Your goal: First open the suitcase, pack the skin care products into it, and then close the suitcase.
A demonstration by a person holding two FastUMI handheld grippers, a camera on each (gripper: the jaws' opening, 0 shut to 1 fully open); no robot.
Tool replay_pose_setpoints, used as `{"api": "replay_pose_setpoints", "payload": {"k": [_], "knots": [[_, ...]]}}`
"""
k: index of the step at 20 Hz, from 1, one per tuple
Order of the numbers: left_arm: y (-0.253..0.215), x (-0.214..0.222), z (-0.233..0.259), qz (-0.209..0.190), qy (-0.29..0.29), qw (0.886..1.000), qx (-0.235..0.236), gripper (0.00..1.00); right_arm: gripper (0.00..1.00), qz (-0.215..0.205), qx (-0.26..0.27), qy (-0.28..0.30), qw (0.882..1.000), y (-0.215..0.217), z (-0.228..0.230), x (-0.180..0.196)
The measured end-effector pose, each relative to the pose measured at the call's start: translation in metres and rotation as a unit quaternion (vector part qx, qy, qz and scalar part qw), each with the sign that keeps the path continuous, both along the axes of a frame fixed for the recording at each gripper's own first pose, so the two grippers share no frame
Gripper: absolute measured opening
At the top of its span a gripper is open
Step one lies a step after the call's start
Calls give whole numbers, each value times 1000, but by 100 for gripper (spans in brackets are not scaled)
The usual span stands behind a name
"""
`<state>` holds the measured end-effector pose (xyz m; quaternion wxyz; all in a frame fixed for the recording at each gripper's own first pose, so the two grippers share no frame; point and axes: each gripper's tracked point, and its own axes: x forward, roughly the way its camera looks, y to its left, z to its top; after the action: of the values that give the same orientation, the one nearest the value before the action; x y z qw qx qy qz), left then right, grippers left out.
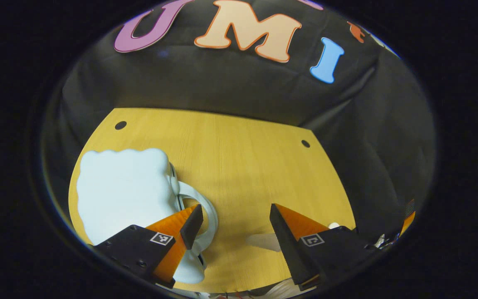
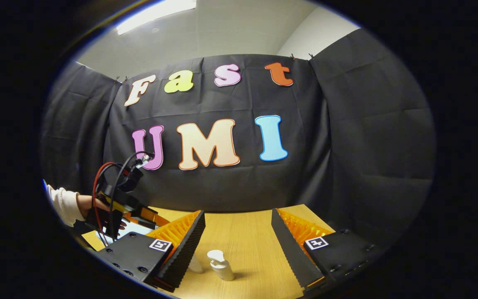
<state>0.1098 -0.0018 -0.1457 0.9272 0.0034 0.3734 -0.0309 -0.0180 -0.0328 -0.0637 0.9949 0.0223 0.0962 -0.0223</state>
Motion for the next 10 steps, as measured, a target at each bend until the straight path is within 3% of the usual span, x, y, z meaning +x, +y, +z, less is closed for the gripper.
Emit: {"api": "replay_pose_setpoints", "payload": {"k": [6, 10], "knots": [[10, 12, -42, 17, 122, 992, 34, 95, 100, -10, 2, 1, 1000, -8, -3, -7], [20, 20, -62, 33, 166, 984, 57, 93, 100, -26, -3, 2, 1000, -23, -4, -14]]}}
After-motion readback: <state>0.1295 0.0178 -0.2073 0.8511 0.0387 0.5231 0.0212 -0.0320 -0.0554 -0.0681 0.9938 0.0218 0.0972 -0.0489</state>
